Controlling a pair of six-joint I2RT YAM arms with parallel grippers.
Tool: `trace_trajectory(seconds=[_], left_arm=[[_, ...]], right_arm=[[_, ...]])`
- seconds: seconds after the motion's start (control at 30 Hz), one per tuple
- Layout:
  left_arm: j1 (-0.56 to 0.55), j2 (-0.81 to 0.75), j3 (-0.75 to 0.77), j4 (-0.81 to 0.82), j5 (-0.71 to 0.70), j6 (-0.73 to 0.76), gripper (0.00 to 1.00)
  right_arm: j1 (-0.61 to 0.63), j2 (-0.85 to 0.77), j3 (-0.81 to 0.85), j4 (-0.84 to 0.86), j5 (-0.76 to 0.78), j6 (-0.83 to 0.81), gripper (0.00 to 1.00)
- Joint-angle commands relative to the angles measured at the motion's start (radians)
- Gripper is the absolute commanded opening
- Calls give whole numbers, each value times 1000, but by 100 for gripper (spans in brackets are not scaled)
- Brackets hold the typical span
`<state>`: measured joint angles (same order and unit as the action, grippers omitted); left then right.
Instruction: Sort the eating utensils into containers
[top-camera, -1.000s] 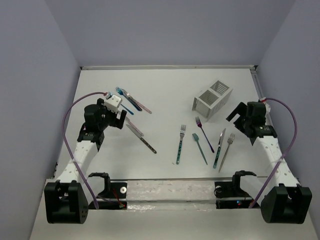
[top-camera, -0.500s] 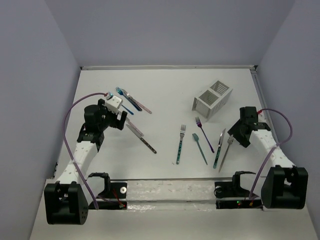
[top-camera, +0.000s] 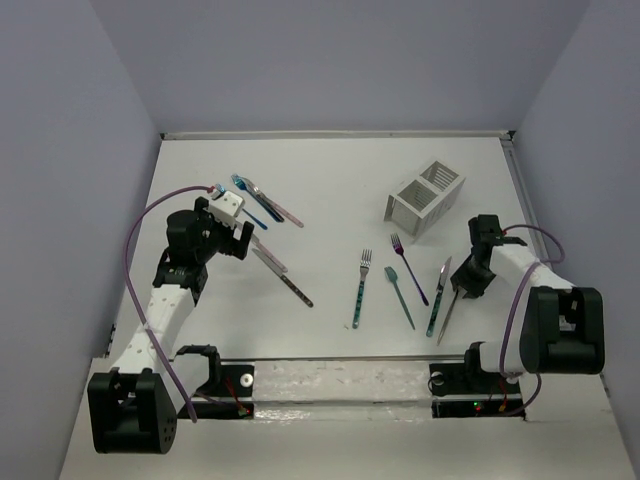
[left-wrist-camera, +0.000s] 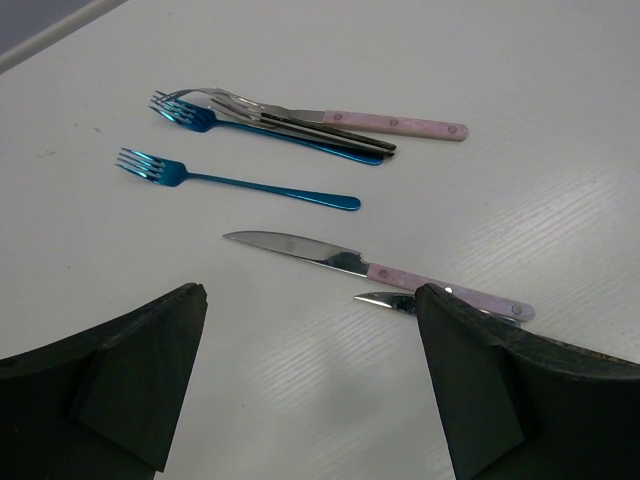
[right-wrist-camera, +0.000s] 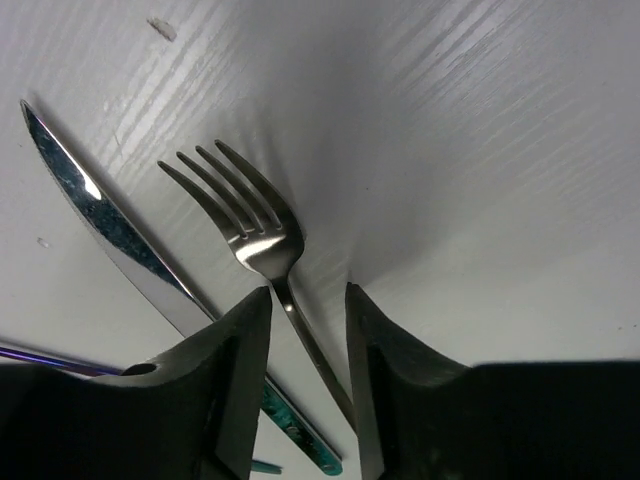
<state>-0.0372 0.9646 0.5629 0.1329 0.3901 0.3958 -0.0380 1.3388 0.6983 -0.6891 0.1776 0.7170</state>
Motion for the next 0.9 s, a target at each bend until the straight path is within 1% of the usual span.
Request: trace_trajectory(seconds=[0.0,0.2,0.23,0.3,0.33,0.37,0.47,0.57,0.6,0.67,0.7,0.73,0.83,0.87], left_arm=[[7,-23,3,7,16,2,99],[7,-21,8,2,10,5,99],[7,-21,8,2,10,5,99],[7,-20,9,1,9,6,99],[7,-21,9,1,9,5,99],[7,-21,9,1,9,5,99],[8,-17,8,5,9,3,99],[10,-9,5,13,6,3,99],[10,-4,2,16,7,2,99],[10,2,0,23,9,2,99],[10,3,0,24,9,2,99],[10,8,0,24,9,2,99],[11,19,5,24,-2,8,99],[10,23,6,24,-16,9,99]], right_arm=[[4,34,10,-4,-44,-14,33],[4,86,21,0,-72,-31,34],[13,95,23,2,-73,-33,33],[13,102,30,6,-76,-44,20],[13,103,35,10,-76,-51,7],[13,100,40,10,-69,-57,0],[13,65,69,2,6,-73,0],[13,7,131,-30,103,-99,0],[13,-24,183,-53,164,-108,0],[13,-50,245,-66,230,-120,0],[13,-62,279,-64,238,-128,0],[13,-84,352,-63,241,-142,0],[32,-131,460,-8,246,-181,0],[67,-145,511,72,253,-201,0]])
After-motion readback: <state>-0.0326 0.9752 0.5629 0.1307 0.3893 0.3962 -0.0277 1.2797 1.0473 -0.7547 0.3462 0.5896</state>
